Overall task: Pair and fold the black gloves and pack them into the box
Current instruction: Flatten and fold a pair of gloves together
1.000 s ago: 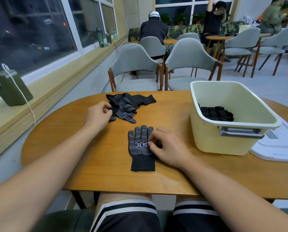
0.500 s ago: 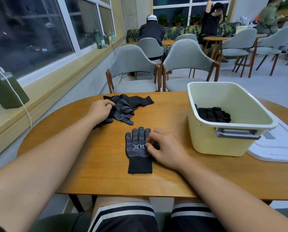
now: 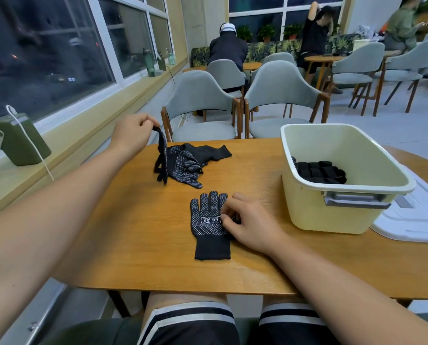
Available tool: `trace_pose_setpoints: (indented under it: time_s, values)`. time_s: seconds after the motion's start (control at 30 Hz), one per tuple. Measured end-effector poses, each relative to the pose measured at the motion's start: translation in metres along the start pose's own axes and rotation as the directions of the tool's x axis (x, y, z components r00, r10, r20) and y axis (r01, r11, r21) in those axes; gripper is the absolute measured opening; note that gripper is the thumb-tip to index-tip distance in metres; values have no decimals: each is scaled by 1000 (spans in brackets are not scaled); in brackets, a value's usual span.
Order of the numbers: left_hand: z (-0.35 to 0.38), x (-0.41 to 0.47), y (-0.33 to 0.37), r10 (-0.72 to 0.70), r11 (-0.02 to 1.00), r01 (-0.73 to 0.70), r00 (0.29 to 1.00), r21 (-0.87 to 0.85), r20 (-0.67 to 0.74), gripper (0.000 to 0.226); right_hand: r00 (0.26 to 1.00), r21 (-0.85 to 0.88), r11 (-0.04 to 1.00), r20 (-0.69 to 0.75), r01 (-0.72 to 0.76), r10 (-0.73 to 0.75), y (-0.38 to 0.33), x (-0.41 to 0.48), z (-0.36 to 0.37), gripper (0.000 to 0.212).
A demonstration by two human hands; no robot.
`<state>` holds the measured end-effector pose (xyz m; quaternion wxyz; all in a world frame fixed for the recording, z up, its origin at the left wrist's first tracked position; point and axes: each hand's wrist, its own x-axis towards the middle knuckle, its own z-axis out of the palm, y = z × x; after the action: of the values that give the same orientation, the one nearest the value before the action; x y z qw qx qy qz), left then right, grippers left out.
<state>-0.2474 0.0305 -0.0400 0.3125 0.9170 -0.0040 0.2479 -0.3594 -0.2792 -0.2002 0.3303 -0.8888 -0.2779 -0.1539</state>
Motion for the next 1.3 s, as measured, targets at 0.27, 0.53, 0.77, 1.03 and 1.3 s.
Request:
trace_pose_setpoints:
  time_s: [0.27, 0.53, 0.77, 1.03, 1.3]
  values:
    - [-24, -6, 35, 79, 991, -75, 997, -115, 27, 20, 999, 30, 1000, -32, -9, 10, 1, 0, -1, 11]
    - [-28, -24, 68, 207, 963, -168, 962, -211, 177, 46, 992, 154, 987, -107, -51, 68, 0, 3, -6, 18]
    - [-18, -48, 92, 273, 958, -245, 938, -152, 212, 15, 959, 556, 804, -42, -212, 282, -4, 6, -12, 48]
    - [-6, -71, 93, 307, 917, -226, 927, -328, 218, 14, 864, 860, 134, 466, -493, 189, -15, 17, -17, 92]
    - [-4, -110, 101, 358, 855, -173, 878, -489, 316, 30, 795, 748, -311, 606, -586, -38, -16, 22, -23, 119]
